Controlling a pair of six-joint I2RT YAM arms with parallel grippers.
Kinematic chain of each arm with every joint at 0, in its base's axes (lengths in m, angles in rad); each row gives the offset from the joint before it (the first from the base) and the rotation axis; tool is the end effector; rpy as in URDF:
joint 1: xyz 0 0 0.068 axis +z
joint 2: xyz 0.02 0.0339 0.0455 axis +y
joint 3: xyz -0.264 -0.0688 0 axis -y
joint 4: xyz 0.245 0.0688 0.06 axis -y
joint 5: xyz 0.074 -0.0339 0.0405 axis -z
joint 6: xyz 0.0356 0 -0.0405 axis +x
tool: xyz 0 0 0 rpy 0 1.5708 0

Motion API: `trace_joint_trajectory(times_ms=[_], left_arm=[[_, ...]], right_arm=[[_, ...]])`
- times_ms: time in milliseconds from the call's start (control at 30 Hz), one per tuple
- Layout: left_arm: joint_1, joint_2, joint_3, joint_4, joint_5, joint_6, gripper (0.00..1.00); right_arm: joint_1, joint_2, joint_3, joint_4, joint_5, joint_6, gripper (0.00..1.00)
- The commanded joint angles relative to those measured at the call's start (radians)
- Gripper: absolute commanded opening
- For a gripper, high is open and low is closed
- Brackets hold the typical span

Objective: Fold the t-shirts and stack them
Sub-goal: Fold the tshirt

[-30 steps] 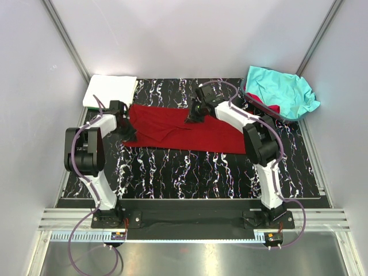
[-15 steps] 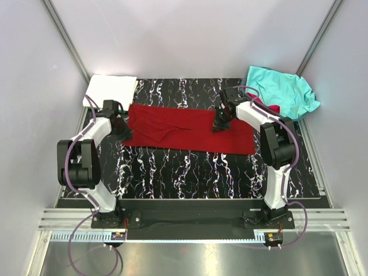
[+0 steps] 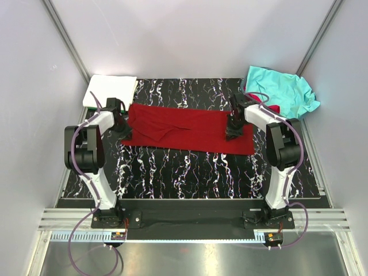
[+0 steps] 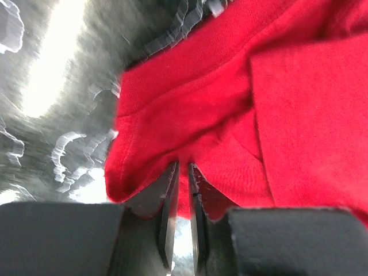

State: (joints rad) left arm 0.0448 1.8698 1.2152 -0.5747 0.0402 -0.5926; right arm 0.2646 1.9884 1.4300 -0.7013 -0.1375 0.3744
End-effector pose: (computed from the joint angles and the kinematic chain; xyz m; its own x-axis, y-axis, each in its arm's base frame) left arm 0.3650 0.0149 0.1610 -0.7633 -0.5928 -0.2566 -0.5517 0.8049 -0.2185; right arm 0.3849 0.1093 0.1719 -0.9648 0.1139 -0.2372 0.0572 0.9707 0.2334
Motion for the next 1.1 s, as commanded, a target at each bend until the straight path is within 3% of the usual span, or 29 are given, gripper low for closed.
trace_joint_trajectory(times_ms=[0,167,333,600,667,767,833,867,933,1000,1033,1067], left_arm=[[0.015,0.049,0.033,-0.03,-0.105,0.053,0.18],[0.015,0.035,0.04,-0.034,-0.129,0.085,0.2],[-0.005,0.029,0.075,-0.022,-0.143,0.134,0.25],[-0.04,0.12,0.153,0.021,-0.146,0.186,0.27],[-0.069,0.094,0.15,0.019,-0.169,0.188,0.33],[-0.094,-0.057,0.13,-0.001,-0.261,0.18,0.58],[-0.141,-0.141,0.125,-0.017,-0.316,0.168,0.67],[-0.163,-0.206,0.13,-0.023,-0.33,0.162,0.98],[-0.226,-0.239,0.159,-0.065,-0.318,0.107,0.99],[-0.273,-0.245,0.175,-0.088,-0.295,0.045,0.99],[-0.289,-0.242,0.173,-0.091,-0.266,-0.02,0.99],[-0.321,-0.235,0.173,-0.088,-0.258,-0.054,0.99]], right_arm=[[-0.001,-0.065,-0.048,-0.017,0.071,-0.038,0.16],[-0.008,-0.089,-0.169,0.006,0.101,-0.029,0.2],[-0.001,-0.151,-0.316,0.031,0.027,0.05,0.21],[0.074,-0.419,-0.543,0.007,-0.092,0.216,0.24],[0.093,-0.473,-0.572,-0.012,-0.103,0.233,0.26],[0.093,-0.562,-0.524,-0.067,-0.064,0.216,0.32],[0.093,-0.583,-0.441,-0.104,-0.033,0.166,0.46],[0.094,-0.579,-0.41,-0.115,-0.024,0.147,0.56],[0.093,-0.547,-0.328,-0.13,-0.02,0.083,0.8],[0.093,-0.49,-0.272,-0.136,-0.022,0.016,0.88],[0.093,-0.47,-0.217,-0.139,-0.037,-0.009,1.0],[0.094,-0.449,-0.188,-0.142,-0.045,-0.032,1.0]])
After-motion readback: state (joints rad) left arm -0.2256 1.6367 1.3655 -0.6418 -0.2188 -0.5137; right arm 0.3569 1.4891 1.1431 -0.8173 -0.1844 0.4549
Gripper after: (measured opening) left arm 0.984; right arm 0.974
